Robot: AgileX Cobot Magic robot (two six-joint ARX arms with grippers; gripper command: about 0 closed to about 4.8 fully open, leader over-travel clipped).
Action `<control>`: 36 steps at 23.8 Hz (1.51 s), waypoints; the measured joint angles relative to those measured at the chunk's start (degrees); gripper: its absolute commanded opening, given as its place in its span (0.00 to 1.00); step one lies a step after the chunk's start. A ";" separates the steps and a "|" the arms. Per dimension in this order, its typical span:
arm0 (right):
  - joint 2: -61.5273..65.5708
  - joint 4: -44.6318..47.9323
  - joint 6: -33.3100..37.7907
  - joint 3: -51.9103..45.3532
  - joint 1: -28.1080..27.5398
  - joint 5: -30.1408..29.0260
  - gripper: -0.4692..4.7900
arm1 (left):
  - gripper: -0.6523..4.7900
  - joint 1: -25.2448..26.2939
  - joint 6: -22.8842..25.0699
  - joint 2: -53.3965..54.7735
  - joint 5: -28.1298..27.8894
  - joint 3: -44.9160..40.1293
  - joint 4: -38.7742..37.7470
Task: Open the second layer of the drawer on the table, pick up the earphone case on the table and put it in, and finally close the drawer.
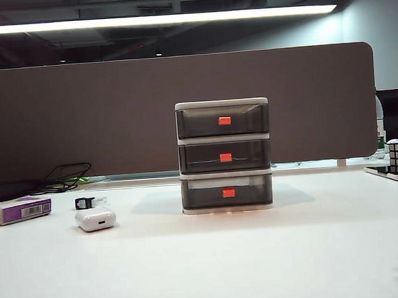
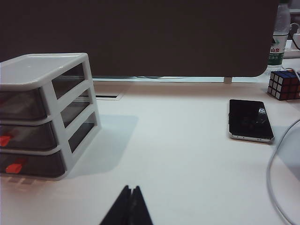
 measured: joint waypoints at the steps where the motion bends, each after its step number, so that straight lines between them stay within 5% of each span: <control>1: 0.00 0.00 -0.02 0.00 0.00 0.00 0.08 | 0.11 0.00 0.00 0.02 0.00 0.00 0.00; 13: 0.00 0.00 0.00 0.00 0.00 0.00 0.08 | 0.11 0.00 -0.52 0.02 0.35 0.00 0.00; 16: 0.00 -0.02 0.11 0.00 0.00 -1.57 0.08 | 0.11 0.00 -6.73 0.02 2.67 0.00 0.07; 19: 0.00 -2.03 4.50 0.00 0.00 -13.14 0.08 | 0.11 0.00 -20.55 0.02 13.16 0.00 0.11; 22: 0.00 -5.99 5.66 0.00 0.13 -27.95 0.08 | 0.11 -0.02 -26.14 0.02 26.01 0.00 0.15; 24: 0.00 -7.23 5.75 0.00 0.13 -32.70 0.08 | 0.12 -0.50 -26.67 0.00 30.27 0.00 0.17; 29: 0.00 -7.32 5.86 0.00 0.13 -33.64 0.08 | 0.12 -4.11 -29.03 0.00 30.77 0.00 0.20; 33: 0.00 -7.30 5.86 0.00 0.13 -33.94 0.08 | 0.11 -8.92 -26.43 0.00 30.69 0.00 0.20; 36: 0.00 -6.84 8.83 0.00 0.13 -35.52 0.08 | 0.11 -15.10 -25.53 0.00 26.03 0.00 0.20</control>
